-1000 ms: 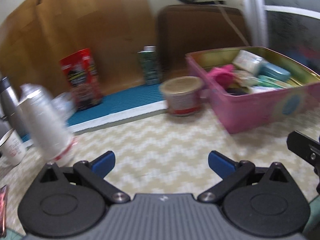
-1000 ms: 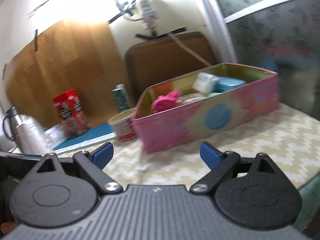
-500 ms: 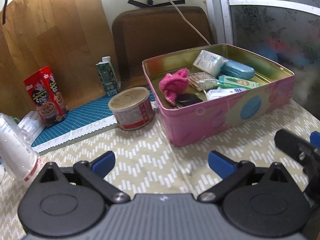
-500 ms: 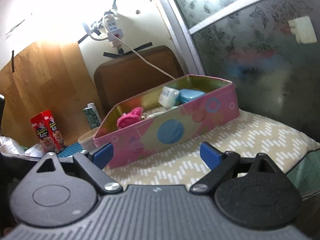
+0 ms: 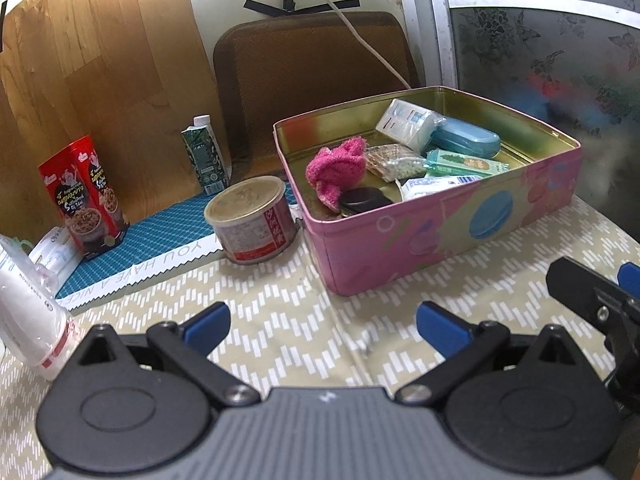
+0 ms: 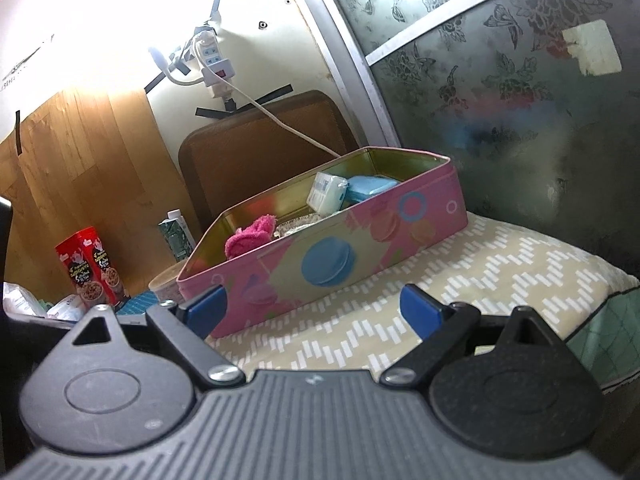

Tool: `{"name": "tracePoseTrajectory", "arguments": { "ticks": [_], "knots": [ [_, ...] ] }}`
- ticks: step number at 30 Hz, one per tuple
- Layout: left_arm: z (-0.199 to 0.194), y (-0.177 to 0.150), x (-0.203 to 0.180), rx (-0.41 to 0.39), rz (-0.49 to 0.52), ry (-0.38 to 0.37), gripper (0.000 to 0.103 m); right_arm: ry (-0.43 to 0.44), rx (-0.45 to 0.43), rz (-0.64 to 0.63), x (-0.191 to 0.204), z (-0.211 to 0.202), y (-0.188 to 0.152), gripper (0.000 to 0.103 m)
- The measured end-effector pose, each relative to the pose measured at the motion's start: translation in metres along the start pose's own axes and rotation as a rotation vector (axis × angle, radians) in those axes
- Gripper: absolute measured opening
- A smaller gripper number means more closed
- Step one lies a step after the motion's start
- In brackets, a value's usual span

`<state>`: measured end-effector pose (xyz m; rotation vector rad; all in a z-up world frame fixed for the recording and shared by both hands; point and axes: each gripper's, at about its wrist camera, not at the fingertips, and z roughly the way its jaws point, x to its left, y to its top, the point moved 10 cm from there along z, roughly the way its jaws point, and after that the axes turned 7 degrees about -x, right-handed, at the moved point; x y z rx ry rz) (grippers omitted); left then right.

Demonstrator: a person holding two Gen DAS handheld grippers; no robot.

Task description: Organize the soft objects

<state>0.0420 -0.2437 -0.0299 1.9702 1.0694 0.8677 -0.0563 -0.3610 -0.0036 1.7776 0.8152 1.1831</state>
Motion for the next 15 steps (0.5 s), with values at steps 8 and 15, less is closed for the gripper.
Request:
{"name": "tracePoseTrajectory", "arguments": {
  "ticks": [8, 15],
  "knots": [
    [0.0012, -0.0009, -0.0021, 0.002, 0.001, -0.012, 0.103, -0.008, 0.001, 0.015, -0.0052, 0.0005, -0.0031, 0.095],
    [0.0032, -0.0024, -0.0055, 0.011, 0.004, -0.014, 0.103, -0.01, -0.001, 0.017, -0.0063, 0.0017, -0.003, 0.095]
  ]
}}
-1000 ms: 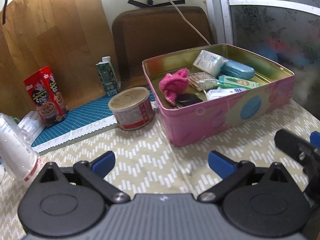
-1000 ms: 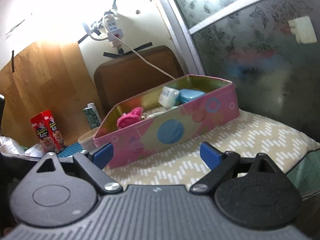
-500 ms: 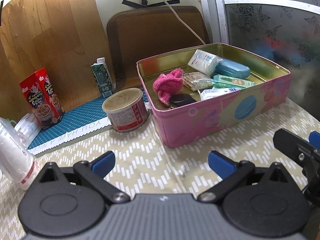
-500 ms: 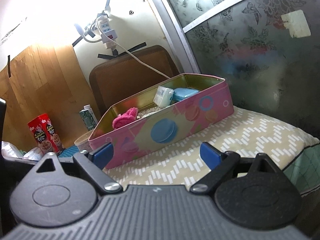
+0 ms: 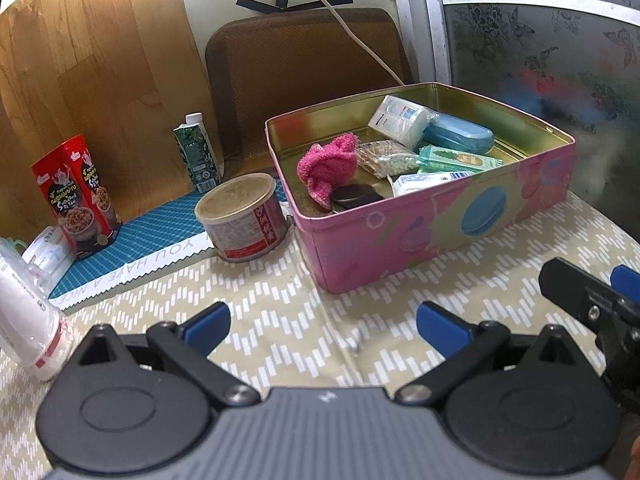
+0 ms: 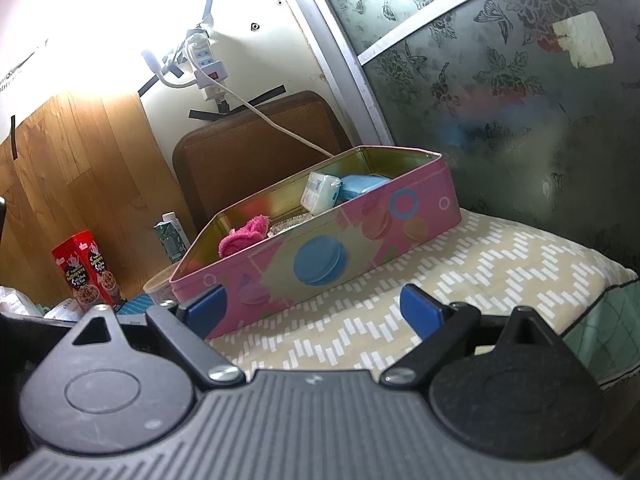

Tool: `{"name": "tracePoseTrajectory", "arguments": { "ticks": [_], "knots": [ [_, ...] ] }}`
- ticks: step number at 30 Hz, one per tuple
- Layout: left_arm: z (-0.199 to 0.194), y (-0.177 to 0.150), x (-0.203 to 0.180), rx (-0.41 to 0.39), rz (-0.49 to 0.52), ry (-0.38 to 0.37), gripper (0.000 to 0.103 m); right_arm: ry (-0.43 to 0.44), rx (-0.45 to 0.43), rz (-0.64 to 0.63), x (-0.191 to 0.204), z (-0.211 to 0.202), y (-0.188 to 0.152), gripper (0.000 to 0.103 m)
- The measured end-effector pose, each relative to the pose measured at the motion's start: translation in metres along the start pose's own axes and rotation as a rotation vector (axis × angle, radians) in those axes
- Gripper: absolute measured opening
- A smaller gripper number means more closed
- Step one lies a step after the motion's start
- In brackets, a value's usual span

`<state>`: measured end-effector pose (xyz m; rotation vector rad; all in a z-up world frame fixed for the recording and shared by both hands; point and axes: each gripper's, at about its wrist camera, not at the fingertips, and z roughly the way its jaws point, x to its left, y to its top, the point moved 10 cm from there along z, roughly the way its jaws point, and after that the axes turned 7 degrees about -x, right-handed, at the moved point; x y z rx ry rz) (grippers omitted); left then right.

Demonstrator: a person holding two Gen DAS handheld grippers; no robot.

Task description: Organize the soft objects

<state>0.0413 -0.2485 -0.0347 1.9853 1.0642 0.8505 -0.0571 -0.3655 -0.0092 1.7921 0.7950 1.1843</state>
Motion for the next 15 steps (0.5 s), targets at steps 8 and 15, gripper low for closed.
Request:
{"name": "tracePoseTrajectory", "arguments": {
  "ticks": [8, 15],
  "knots": [
    [-0.001, 0.001, -0.004, -0.014, -0.006, -0.039, 0.103, -0.002, 0.001, 0.002, -0.001, 0.001, -0.001, 0.095],
    [-0.01, 0.004, 0.007, -0.056, -0.047, -0.079, 0.103, -0.008, -0.016, -0.011, 0.003, -0.003, 0.003, 0.095]
  ]
}}
